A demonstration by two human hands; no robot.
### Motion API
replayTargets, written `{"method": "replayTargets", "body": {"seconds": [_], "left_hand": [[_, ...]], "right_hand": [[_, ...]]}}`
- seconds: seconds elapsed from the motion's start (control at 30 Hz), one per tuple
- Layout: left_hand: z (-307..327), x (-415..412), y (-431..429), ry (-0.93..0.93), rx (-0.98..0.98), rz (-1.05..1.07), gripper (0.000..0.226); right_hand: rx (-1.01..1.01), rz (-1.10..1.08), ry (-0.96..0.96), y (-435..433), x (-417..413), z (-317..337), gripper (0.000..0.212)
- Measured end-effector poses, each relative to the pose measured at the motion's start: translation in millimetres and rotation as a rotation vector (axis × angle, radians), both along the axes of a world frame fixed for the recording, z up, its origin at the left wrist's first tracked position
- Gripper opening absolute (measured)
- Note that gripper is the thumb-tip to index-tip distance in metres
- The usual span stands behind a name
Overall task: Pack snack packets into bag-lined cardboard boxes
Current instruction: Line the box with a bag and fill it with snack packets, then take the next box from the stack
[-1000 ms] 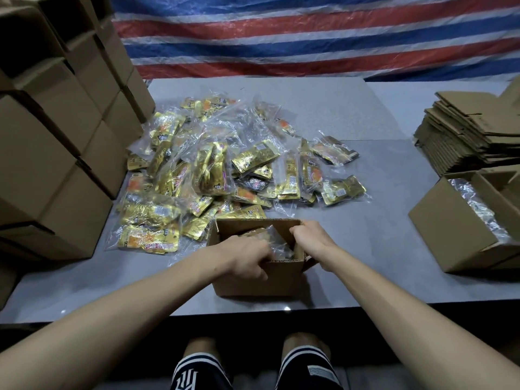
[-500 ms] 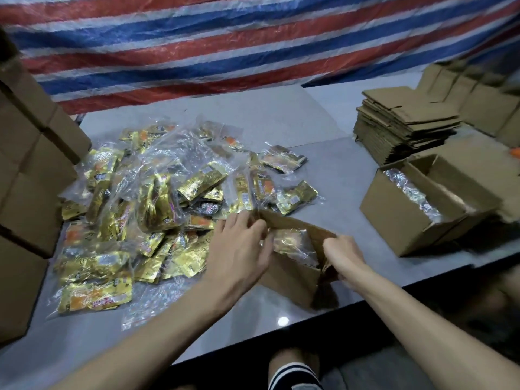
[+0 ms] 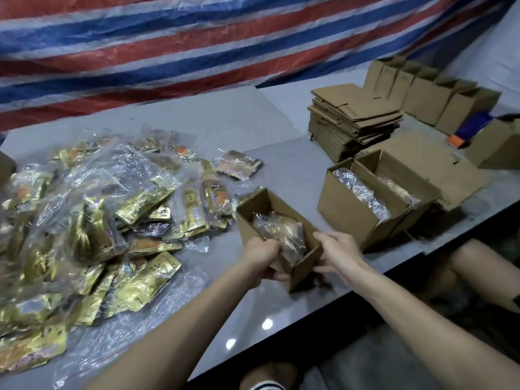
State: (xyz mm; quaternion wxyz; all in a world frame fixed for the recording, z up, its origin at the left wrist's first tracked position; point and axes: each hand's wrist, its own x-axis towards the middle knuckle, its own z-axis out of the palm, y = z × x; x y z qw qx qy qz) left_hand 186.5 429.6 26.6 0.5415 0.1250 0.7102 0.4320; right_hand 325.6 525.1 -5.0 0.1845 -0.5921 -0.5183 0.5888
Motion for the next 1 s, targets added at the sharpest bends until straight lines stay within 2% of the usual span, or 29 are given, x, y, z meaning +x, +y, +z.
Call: {"method": "replayTargets", "body": {"seconds": [0.03,0.1,0.17,0.27,0.33,0.43,0.57,0.7,0.8,0.93,1.0], "left_hand": [[-0.4,-0.7,5.7,0.008,-0.001,-0.008,0.004],[-3.9,-1.7,18.2,0.02,-0.019,-0.039,0.009],[-7.6,1.7,31.3,0.039,-0.037,-0.093,0.005],[-12.0,11.6,50.5,0.043,-0.024,-0.12,0.005],[-11.3,20.5,63.1,0.025,-0.008,-0.146,0.006],[-10.0,35.6,80.7,-0.003,0.019,-0.187,0.005],[-10.3,53.1,95.1,-0.04,0.047,-0.19,0.005],[-13.3,62.3,104.1,-0.045,0.078,-0.153,0.015],[-14.4,62.8,104.2,-0.037,0.082,-0.124,0.008],[-17.0,57.1,105.2,-0.01,0.058,-0.089,0.018],[-13.4,55.9,107.3,0.003,0.05,-0.079,0.015]], "right_hand": [[0.062,0.001,-0.031,6.0,3.4,4.3,0.028],[0.319,0.005,-0.177,20.2,14.4,15.6,0.032],[0.599,-0.042,-0.273,35.6,26.2,28.6,0.021],[0.795,-0.102,-0.341,60.3,38.9,44.4,0.008],[0.815,-0.097,-0.453,76.2,46.2,46.6,0.009],[0.752,-0.025,-0.612,92.9,53.0,44.9,0.03],[0.655,0.049,-0.693,99.3,51.6,38.5,0.045],[0.657,0.082,-0.713,100.1,52.6,33.6,0.044],[0.647,0.086,-0.703,101.9,54.2,32.4,0.038],[0.653,0.101,-0.7,101.1,56.4,28.3,0.022],[0.645,0.108,-0.699,100.6,57.7,28.1,0.025]]}}
